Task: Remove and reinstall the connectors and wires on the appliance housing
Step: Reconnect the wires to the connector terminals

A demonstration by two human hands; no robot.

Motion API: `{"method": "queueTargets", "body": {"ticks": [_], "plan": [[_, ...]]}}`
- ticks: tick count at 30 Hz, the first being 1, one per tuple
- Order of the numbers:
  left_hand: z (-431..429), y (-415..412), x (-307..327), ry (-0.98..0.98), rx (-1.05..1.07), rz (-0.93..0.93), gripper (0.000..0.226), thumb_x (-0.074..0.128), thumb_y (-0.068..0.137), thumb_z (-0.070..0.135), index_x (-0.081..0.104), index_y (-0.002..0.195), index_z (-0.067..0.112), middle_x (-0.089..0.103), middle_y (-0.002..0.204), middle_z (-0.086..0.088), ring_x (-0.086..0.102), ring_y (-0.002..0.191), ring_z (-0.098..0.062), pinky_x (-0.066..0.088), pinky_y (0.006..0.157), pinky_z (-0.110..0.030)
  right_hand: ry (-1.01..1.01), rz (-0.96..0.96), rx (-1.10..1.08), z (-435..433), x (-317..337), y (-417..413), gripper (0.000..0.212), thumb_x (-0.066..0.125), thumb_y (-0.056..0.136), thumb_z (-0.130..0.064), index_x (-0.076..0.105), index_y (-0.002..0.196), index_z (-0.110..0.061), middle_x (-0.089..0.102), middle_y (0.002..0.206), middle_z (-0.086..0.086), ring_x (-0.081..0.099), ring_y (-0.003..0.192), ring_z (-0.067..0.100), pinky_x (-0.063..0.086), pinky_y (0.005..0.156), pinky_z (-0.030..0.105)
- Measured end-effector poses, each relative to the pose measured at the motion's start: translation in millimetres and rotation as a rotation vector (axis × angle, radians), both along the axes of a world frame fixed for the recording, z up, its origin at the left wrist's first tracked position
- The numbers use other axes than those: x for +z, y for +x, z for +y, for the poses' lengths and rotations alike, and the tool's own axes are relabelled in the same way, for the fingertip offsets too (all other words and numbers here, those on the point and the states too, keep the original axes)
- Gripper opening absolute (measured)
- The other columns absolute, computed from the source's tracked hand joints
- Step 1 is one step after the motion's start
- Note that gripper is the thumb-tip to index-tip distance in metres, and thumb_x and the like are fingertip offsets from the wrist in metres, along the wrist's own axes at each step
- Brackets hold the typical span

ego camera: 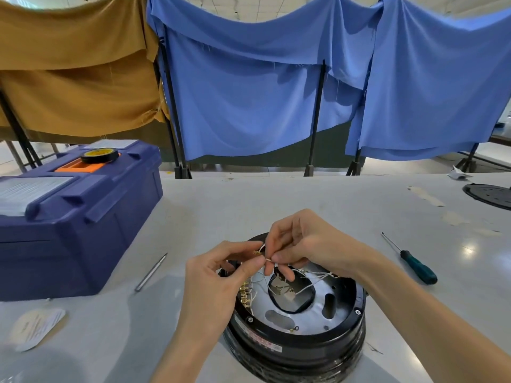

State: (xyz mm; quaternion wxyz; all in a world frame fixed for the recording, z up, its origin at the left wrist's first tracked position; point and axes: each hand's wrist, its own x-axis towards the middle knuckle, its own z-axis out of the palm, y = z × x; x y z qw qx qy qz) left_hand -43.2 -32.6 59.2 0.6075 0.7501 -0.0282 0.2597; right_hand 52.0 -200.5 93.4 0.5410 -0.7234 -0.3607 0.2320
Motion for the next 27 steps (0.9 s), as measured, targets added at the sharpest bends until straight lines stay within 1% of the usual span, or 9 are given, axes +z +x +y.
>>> {"method": "queueTargets", "body": {"ticks": [3, 5, 9, 12, 14, 17, 19, 22, 27], "plan": [[-1, -2, 2, 0.014, 0.003, 0.013, 0.023, 0.082, 0.068, 0.012, 0.077, 0.075, 0.033, 0.072, 0.07, 0.009, 0.063, 0.064, 0.0, 0.046, 0.062, -0.011, -0.023, 0.019, 0.015, -1, -2, 0, 0.007, 0.057, 0.084, 0.013, 0.061, 0.086, 0.008, 0.07, 0.084, 0.026, 0.056, 0.048, 0.016, 0.032, 0.045, 0.02], [-1, -2, 2, -0.024, 0.001, 0.048, 0.02, 0.081, 0.069, 0.011, 0.078, 0.072, 0.031, 0.071, 0.064, 0.009, 0.062, 0.059, 0.001, 0.046, 0.054, -0.012, -0.033, 0.018, 0.017, -1, -3, 0, 0.005, 0.059, 0.084, 0.01, 0.061, 0.087, 0.007, 0.071, 0.083, 0.024, 0.056, 0.048, 0.015, 0.032, 0.043, 0.016], [-1, -2, 5, -0.039, -0.009, 0.103, 0.014, 0.081, 0.071, 0.014, 0.077, 0.063, 0.024, 0.069, 0.057, 0.008, 0.054, 0.045, 0.005, 0.037, 0.046, -0.004, -0.05, 0.013, 0.008, -2, -4, 0, 0.005, 0.059, 0.085, 0.009, 0.06, 0.09, 0.009, 0.071, 0.079, 0.019, 0.056, 0.047, 0.013, 0.033, 0.043, 0.015], [0, -1, 5, -0.037, -0.039, 0.161, 0.009, 0.079, 0.075, 0.023, 0.077, 0.066, 0.024, 0.071, 0.062, 0.006, 0.061, 0.051, 0.0, 0.041, 0.05, -0.006, -0.058, -0.014, -0.014, -3, -4, -1, 0.005, 0.061, 0.086, 0.006, 0.062, 0.091, 0.008, 0.072, 0.08, 0.019, 0.059, 0.05, 0.015, 0.034, 0.043, 0.017], [1, 0, 3, -0.035, -0.029, 0.194, 0.009, 0.078, 0.077, 0.024, 0.078, 0.068, 0.023, 0.072, 0.063, 0.004, 0.066, 0.058, -0.004, 0.044, 0.054, -0.009, -0.05, -0.08, -0.045, -2, -3, -4, 0.006, 0.067, 0.086, -0.002, 0.066, 0.09, 0.002, 0.072, 0.081, 0.017, 0.064, 0.056, 0.02, 0.042, 0.048, 0.022], [1, 2, 3, -0.095, 0.006, 0.225, 0.011, 0.077, 0.078, 0.023, 0.079, 0.067, 0.02, 0.07, 0.058, 0.001, 0.062, 0.052, -0.003, 0.044, 0.052, -0.01, -0.016, -0.231, -0.105, 3, -2, -12, 0.012, 0.076, 0.08, -0.005, 0.07, 0.09, -0.002, 0.072, 0.081, 0.015, 0.07, 0.063, 0.024, 0.056, 0.062, 0.026], [1, 4, 4, -0.104, 0.03, 0.242, 0.018, 0.075, 0.08, 0.023, 0.078, 0.062, 0.018, 0.068, 0.053, 0.0, 0.058, 0.047, -0.002, 0.043, 0.05, -0.01, -0.041, -0.356, -0.181, 8, -4, -16, 0.01, 0.078, 0.079, -0.005, 0.072, 0.088, -0.004, 0.073, 0.076, 0.01, 0.07, 0.065, 0.021, 0.057, 0.065, 0.024], [1, 5, 5, -0.121, 0.033, 0.249, 0.025, 0.073, 0.082, 0.019, 0.076, 0.059, 0.013, 0.068, 0.054, -0.002, 0.056, 0.046, -0.002, 0.043, 0.05, -0.009, -0.11, -0.504, -0.28, 12, -6, -21, 0.005, 0.077, 0.08, -0.009, 0.075, 0.085, -0.011, 0.073, 0.075, 0.0, 0.068, 0.069, 0.009, 0.054, 0.069, 0.02], [3, 5, 3, -0.102, 0.032, 0.256, 0.029, 0.071, 0.085, 0.017, 0.073, 0.057, 0.011, 0.067, 0.054, -0.001, 0.055, 0.047, -0.002, 0.043, 0.05, -0.011, -0.136, -0.595, -0.32, 16, -4, -30, 0.003, 0.075, 0.082, -0.012, 0.076, 0.085, -0.013, 0.071, 0.076, -0.007, 0.064, 0.074, 0.005, 0.051, 0.071, 0.018]]}}
